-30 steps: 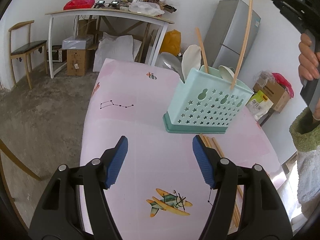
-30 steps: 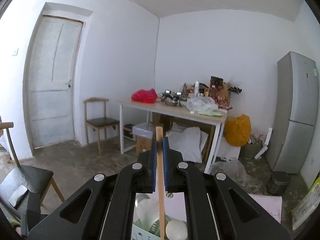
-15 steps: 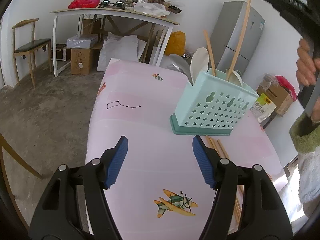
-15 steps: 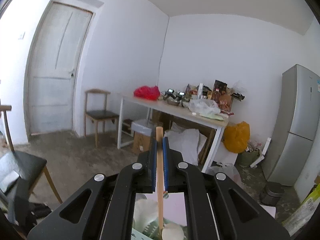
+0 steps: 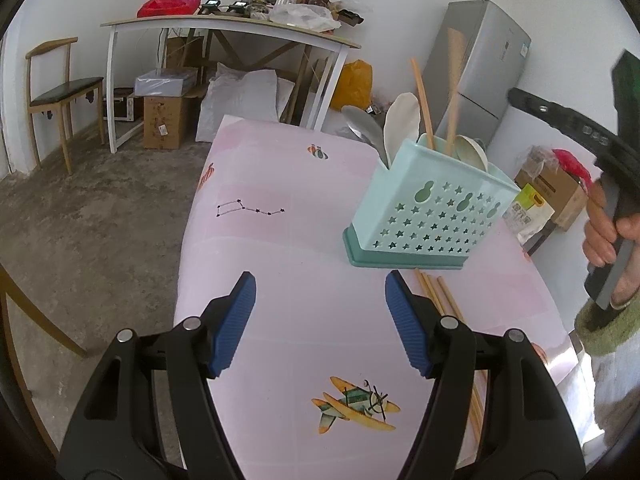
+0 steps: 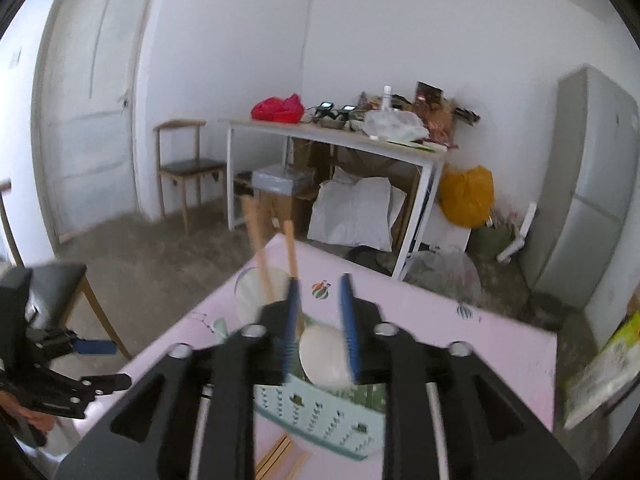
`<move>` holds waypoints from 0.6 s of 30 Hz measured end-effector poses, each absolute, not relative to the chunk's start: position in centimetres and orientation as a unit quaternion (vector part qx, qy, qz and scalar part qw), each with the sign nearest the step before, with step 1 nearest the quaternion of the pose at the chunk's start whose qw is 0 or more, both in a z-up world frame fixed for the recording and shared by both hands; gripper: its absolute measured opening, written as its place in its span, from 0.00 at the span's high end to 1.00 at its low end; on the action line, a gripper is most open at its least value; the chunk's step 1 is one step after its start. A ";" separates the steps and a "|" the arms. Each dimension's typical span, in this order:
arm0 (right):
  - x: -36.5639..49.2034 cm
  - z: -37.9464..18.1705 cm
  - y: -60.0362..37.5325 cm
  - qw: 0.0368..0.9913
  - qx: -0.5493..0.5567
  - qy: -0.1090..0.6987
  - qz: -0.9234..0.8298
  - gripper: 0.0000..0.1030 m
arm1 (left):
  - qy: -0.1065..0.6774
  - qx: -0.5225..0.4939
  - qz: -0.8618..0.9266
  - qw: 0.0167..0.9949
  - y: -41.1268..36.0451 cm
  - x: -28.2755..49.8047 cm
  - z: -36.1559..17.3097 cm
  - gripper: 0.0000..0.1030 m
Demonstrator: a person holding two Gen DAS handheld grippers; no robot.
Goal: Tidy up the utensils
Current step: 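Lower the held chopstick into the green holder with the right gripper, then move both grippers down to the loose chopsticks beside the holder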
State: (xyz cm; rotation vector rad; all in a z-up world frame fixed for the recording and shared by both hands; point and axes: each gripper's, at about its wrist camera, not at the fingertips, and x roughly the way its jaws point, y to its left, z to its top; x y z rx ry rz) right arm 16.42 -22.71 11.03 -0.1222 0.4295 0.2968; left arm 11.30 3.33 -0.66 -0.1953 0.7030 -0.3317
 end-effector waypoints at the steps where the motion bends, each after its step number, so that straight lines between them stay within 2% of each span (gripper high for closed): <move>1: 16.0 11.1 -23.2 0.966 -0.049 0.209 0.144 0.72 | 0.343 -0.093 -0.161 0.921 3.3 11.3 -0.7 0.38; 6: 13.3 10.8 -26.4 0.969 0.011 0.211 0.128 0.69 | 0.351 -0.085 -0.161 0.919 2.8 11.2 -1.0 0.37; 9: 11.9 9.2 -27.7 0.962 0.047 0.243 0.120 0.69 | 0.358 -0.073 -0.161 0.917 2.1 11.1 -1.2 0.35; 14: 10.7 2.6 -27.9 0.917 0.105 0.364 0.126 0.69 | 0.381 -0.039 -0.156 0.911 0.4 10.9 -1.9 0.33; 18: 9.4 -3.5 -26.3 0.880 0.110 0.448 0.118 0.69 | 0.409 -0.023 -0.162 0.898 -0.7 10.9 -3.1 0.33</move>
